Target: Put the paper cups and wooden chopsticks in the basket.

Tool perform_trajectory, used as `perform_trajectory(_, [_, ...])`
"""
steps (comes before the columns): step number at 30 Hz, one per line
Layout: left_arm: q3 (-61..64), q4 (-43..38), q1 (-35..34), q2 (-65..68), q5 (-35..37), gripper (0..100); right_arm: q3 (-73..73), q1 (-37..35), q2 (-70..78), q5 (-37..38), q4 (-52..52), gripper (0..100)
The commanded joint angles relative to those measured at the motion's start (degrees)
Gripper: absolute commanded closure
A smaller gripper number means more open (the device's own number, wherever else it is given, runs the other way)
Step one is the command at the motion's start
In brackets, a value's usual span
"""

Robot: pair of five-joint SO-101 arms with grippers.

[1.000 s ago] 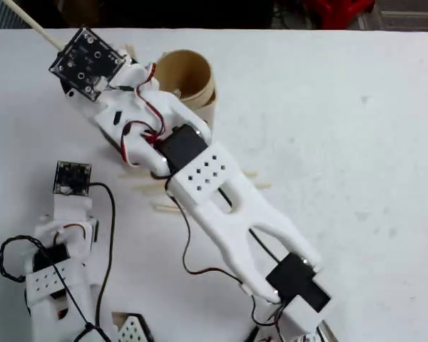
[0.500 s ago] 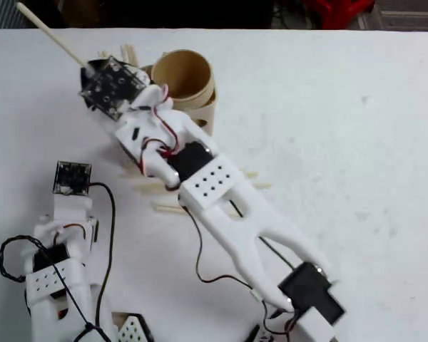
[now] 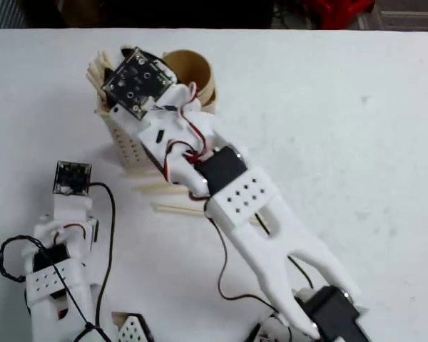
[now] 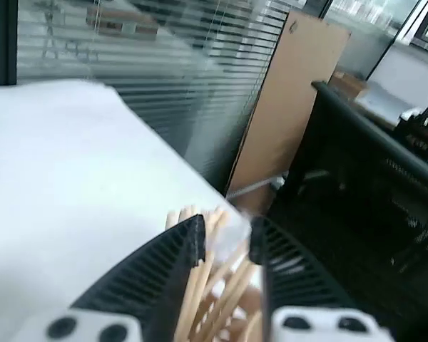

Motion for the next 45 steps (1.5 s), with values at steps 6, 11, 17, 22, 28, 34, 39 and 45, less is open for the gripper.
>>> perform_trajectory(6, [-0.35,-0.97,-0.4,-1.1,0.53,83,-0.44,3.3,-18.07,0.7,46.55,97.1])
perform_trajectory(11, [-0.35,-0.97,-0.4,-1.1,0.53,83,4.4,14.2,-24.13,3.08,60.62,95.9])
perform_trajectory(17, [-0.35,-0.97,-0.4,-1.1,0.53,83,23.38,26.51,-24.92,7.74,48.31,94.3])
perform_trajectory(22, [-0.35,-0.97,-0.4,-1.1,0.53,83,38.15,29.49,-24.75,9.76,26.51,94.7])
perform_trajectory(28, [-0.35,-0.97,-0.4,-1.1,0.53,83,41.14,27.82,-14.64,6.86,10.95,94.7])
perform_trajectory(34, [-0.35,-0.97,-0.4,-1.1,0.53,83,38.59,27.65,2.68,1.32,-6.2,94.7])
perform_trajectory(39, [-0.35,-0.97,-0.4,-1.1,0.53,83,30.51,27.65,15.87,-1.05,-8.13,94.7])
perform_trajectory(45, [-0.35,-0.97,-0.4,-1.1,0.53,83,24.18,27.56,27.74,-0.62,-8.04,94.7])
